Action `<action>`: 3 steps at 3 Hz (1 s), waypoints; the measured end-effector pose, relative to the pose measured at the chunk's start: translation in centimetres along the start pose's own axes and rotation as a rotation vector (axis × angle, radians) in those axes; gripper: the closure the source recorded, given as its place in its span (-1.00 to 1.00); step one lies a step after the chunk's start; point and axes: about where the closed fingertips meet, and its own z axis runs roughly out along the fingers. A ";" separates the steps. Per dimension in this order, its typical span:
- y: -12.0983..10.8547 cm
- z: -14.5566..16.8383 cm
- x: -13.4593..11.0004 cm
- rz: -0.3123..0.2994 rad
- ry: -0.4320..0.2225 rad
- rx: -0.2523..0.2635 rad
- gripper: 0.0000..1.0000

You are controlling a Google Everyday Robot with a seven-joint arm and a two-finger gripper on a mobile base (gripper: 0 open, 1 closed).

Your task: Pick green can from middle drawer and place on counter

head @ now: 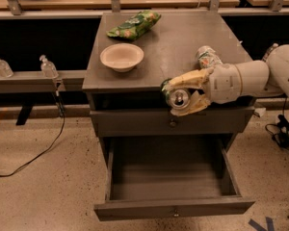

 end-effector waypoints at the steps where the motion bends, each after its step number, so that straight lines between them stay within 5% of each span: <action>1: -1.6 0.0 0.0 -0.035 0.031 -0.109 1.00; 2: -4.7 -0.2 0.3 -0.128 0.047 -0.256 1.00; 3: -5.1 -0.7 2.7 -0.198 0.080 -0.365 1.00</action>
Offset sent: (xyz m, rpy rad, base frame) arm 0.0197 0.0038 0.0754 -0.3579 -0.1941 0.0781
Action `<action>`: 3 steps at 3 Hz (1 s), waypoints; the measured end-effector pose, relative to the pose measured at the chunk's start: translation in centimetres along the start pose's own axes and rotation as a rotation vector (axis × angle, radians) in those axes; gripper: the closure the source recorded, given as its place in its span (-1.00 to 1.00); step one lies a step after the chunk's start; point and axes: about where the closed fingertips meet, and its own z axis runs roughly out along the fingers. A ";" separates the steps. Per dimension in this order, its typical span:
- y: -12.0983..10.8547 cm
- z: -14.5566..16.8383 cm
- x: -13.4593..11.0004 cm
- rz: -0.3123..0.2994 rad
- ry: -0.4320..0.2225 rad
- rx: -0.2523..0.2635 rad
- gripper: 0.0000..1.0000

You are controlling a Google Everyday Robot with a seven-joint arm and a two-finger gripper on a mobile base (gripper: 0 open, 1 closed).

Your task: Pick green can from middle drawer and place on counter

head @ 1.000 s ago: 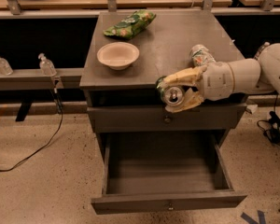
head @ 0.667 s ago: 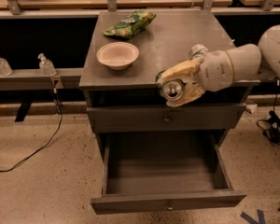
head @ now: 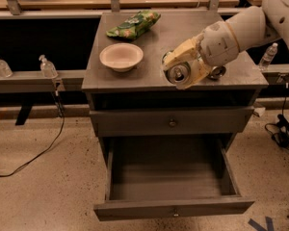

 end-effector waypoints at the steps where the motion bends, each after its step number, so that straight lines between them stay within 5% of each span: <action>1: 2.0 -0.5 5.8 -0.108 0.103 -0.127 1.00; 2: 3.6 -2.3 8.8 -0.216 0.261 -0.247 1.00; 3: 3.9 -1.3 10.3 -0.232 0.303 -0.261 1.00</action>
Offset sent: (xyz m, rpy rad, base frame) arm 0.1163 -0.0585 -0.0556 -0.4592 -0.5165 -0.1826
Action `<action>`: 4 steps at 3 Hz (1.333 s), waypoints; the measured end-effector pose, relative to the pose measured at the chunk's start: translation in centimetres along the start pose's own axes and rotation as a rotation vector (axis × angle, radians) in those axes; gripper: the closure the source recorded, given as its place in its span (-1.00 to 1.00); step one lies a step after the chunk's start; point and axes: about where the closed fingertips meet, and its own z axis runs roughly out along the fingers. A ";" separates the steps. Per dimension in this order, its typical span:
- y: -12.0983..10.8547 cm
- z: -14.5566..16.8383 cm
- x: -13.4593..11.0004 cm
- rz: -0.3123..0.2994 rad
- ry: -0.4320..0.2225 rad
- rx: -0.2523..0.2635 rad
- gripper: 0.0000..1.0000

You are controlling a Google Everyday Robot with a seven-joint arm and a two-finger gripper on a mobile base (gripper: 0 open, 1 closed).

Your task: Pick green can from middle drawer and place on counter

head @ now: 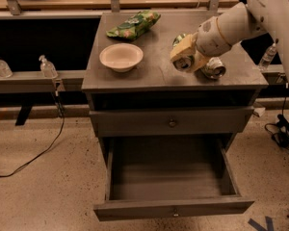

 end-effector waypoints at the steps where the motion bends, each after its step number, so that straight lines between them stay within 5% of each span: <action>1: -0.2 0.8 0.5 -0.017 0.000 -0.006 1.00; 3: 0.2 4.2 2.3 -0.013 -0.003 -0.052 0.95; 4: 0.1 4.4 2.2 -0.013 -0.007 -0.049 0.52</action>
Offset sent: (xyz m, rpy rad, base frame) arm 0.0353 0.0190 -0.0168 -0.0504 0.0151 0.0087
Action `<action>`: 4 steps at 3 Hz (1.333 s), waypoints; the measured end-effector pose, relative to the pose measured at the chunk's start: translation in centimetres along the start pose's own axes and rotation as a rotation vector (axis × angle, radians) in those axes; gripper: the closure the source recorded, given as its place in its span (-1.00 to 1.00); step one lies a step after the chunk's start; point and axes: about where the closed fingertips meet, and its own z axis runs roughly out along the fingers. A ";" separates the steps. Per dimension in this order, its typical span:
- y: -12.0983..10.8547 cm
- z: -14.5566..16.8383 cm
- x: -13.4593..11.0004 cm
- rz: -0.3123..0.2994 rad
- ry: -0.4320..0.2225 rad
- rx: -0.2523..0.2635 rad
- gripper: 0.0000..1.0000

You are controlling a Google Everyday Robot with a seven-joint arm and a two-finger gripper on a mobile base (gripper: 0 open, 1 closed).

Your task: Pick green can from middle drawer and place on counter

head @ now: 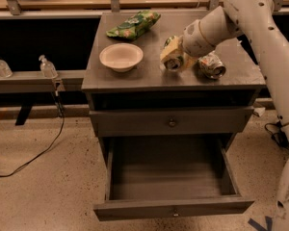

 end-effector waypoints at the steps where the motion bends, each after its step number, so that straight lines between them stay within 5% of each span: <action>1: -0.1 0.4 0.0 -0.001 -0.004 0.002 0.05; 3: -0.2 1.2 -0.1 -0.004 -0.013 0.004 -0.99; 4: -0.3 1.3 -0.1 -0.006 -0.015 0.003 -1.00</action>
Offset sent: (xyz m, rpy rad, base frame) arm 0.0007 0.0027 -0.0022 0.0009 0.0021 0.0034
